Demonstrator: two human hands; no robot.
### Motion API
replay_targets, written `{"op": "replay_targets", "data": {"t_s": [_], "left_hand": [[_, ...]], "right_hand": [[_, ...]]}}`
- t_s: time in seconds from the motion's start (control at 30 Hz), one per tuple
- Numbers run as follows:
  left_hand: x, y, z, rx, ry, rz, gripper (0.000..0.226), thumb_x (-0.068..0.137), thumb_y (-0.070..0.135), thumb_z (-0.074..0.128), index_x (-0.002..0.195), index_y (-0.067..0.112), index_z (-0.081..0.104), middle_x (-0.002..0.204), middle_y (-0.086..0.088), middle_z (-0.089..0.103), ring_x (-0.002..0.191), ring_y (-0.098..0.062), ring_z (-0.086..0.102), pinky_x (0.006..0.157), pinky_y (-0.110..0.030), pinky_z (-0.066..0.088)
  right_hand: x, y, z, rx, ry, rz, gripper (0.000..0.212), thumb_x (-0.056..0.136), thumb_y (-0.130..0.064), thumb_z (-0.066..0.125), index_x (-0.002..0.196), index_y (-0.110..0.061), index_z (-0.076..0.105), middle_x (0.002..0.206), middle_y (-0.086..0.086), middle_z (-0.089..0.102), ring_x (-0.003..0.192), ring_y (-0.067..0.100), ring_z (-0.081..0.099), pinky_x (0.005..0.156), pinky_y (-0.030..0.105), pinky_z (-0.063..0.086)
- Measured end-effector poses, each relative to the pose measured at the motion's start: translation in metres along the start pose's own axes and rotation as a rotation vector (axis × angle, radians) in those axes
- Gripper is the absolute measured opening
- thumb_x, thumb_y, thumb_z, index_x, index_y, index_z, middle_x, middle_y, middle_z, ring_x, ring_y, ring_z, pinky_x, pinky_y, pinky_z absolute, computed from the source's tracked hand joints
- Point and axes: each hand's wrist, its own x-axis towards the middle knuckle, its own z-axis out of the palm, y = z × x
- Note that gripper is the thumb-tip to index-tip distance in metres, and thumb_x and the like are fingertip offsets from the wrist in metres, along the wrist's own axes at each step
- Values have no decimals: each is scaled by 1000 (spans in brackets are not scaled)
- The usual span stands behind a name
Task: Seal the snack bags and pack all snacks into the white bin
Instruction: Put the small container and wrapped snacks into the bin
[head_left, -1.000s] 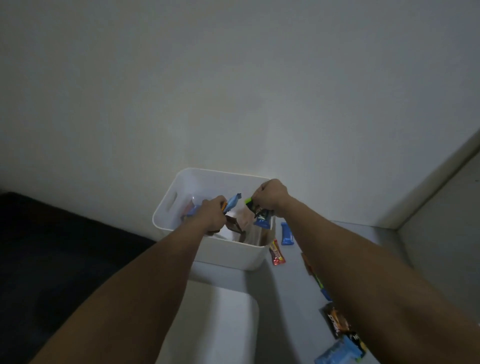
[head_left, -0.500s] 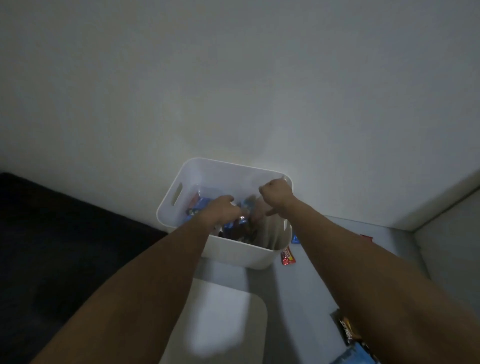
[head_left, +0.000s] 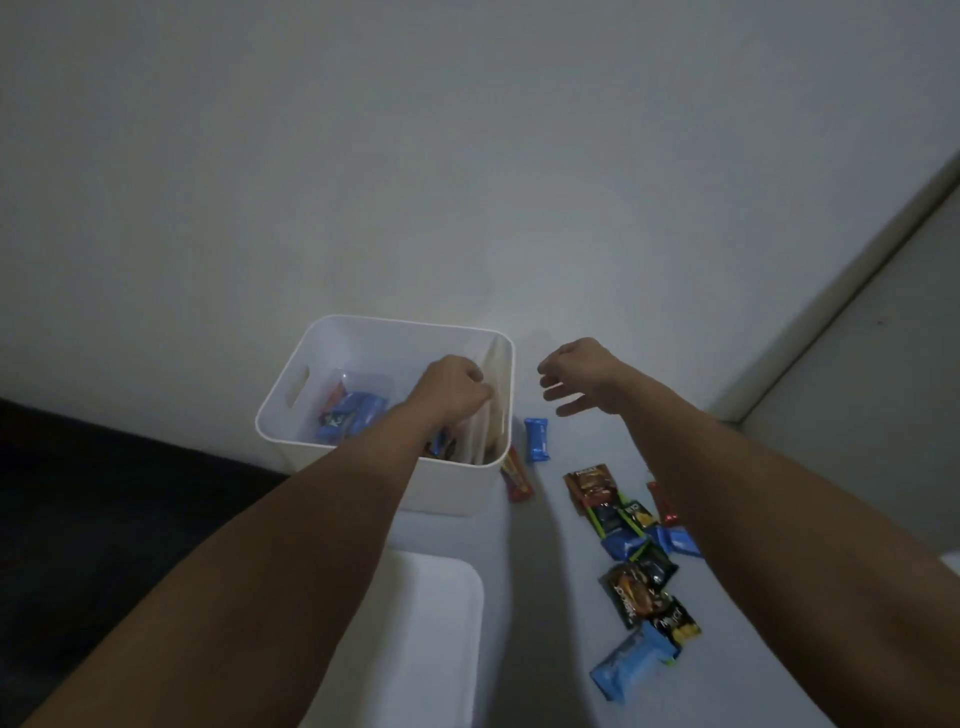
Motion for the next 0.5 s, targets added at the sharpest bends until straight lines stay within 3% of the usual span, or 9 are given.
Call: {"op": "replay_targets", "data": {"t_s": [0.2, 0.33, 0.5], "left_hand": [[-14, 50, 51, 33, -156, 106, 42, 76, 32, 76, 112, 11, 67, 107, -8, 67, 95, -22, 63, 77, -24, 45], [-24, 62, 91, 125, -295, 128, 51, 69, 38, 78, 112, 15, 65, 108, -6, 67, 87, -17, 58, 75, -23, 43], [-53, 57, 141, 151, -472, 98, 61, 65, 37, 84, 117, 14, 62, 113, -4, 65, 102, -21, 61, 82, -27, 49]], "right_hand": [[-24, 56, -54, -80, 39, 78, 27, 94, -15, 61, 115, 3, 61, 108, 18, 66, 90, 27, 67, 76, 44, 59], [-35, 99, -78, -154, 67, 136, 26, 93, -12, 63, 113, 6, 62, 104, 19, 64, 83, 26, 64, 83, 49, 59], [-41, 159, -91, -331, 68, 214, 32, 89, -19, 70, 111, 3, 65, 104, 20, 68, 86, 29, 68, 78, 45, 61]]}}
